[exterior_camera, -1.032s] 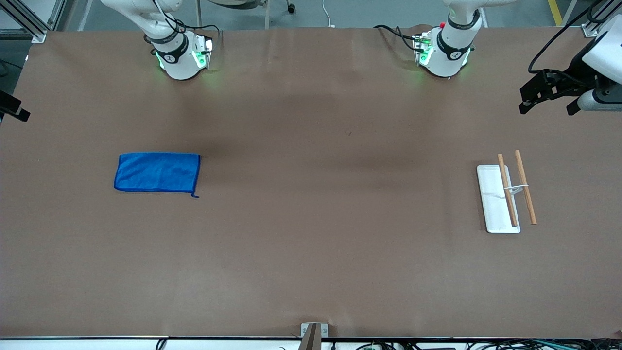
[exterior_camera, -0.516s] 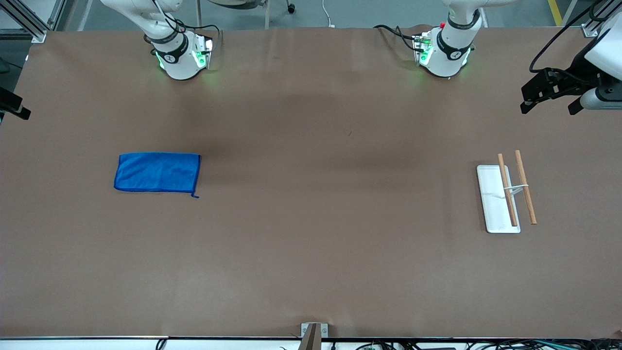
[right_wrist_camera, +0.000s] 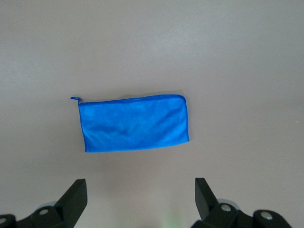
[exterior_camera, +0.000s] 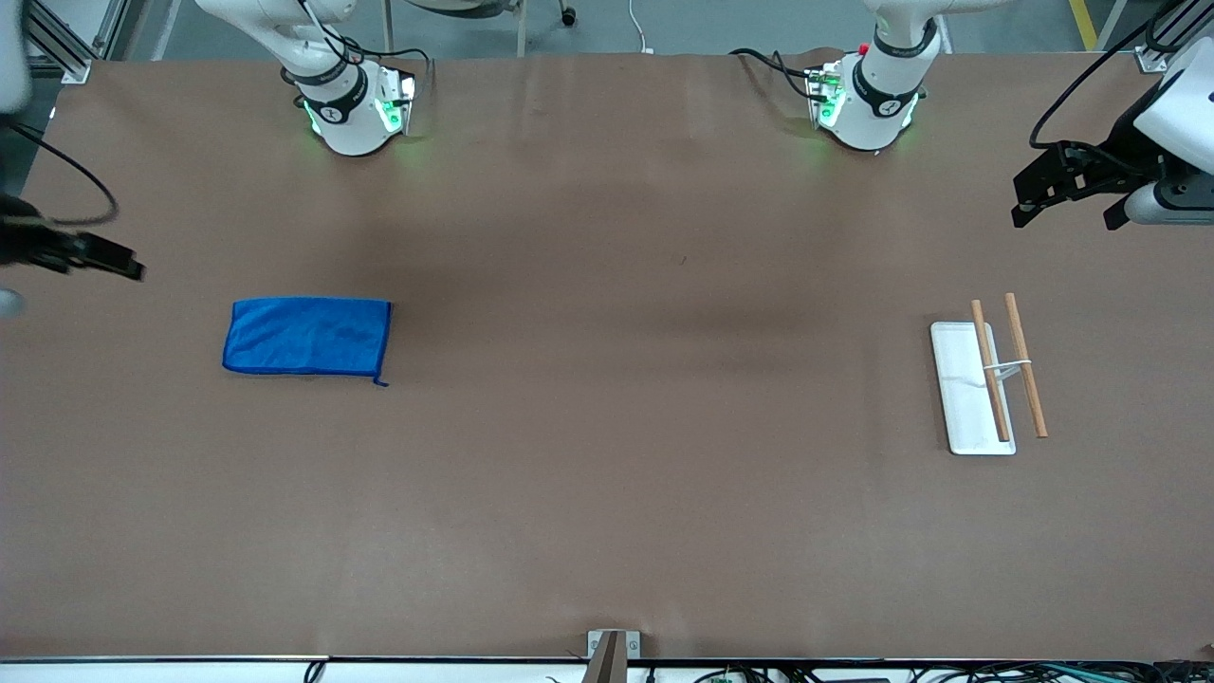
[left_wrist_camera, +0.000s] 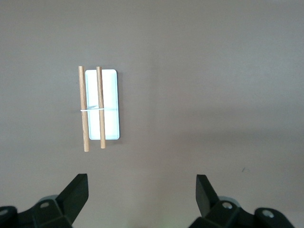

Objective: Right arm passes towel to left arm to hang
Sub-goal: 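Lower the right gripper onto the blue towel and grasp its edge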

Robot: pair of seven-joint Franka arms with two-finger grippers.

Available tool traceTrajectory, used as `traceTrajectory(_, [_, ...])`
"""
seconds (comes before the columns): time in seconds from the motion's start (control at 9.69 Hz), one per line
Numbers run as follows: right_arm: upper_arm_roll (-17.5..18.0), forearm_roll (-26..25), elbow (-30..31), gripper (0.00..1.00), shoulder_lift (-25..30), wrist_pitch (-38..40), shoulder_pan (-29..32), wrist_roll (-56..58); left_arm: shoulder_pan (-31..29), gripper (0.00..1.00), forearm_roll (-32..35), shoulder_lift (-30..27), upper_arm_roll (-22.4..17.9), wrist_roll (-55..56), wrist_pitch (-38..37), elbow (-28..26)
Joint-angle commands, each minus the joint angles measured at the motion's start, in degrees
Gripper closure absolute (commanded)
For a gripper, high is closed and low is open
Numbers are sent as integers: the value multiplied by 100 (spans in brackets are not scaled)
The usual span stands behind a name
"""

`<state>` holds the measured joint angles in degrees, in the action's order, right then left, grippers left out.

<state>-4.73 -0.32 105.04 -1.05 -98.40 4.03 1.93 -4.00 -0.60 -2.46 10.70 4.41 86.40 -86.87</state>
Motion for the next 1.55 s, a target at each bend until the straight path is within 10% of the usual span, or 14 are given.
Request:
traceTrajectory(0.0, [25, -152, 1625, 0, 210, -1524, -16, -105, -4, 0, 104, 88, 28, -107, -88, -40])
traceTrajectory(0.72, [77, -240, 4030, 9, -1045, -6133, -87, 149, -22, 0, 95, 79, 11, -107, -88, -84])
traceTrajectory(1.13, [86, -240, 4155, 24, -1477, -6551, -87, 203, -22, 0, 95, 79, 11, -107, -123, -76])
traceTrajectory(1.44, [86, -231, 4191, 100, -1512, -6587, -52, 212, -22, 0, 95, 62, 20, -116, -132, -93])
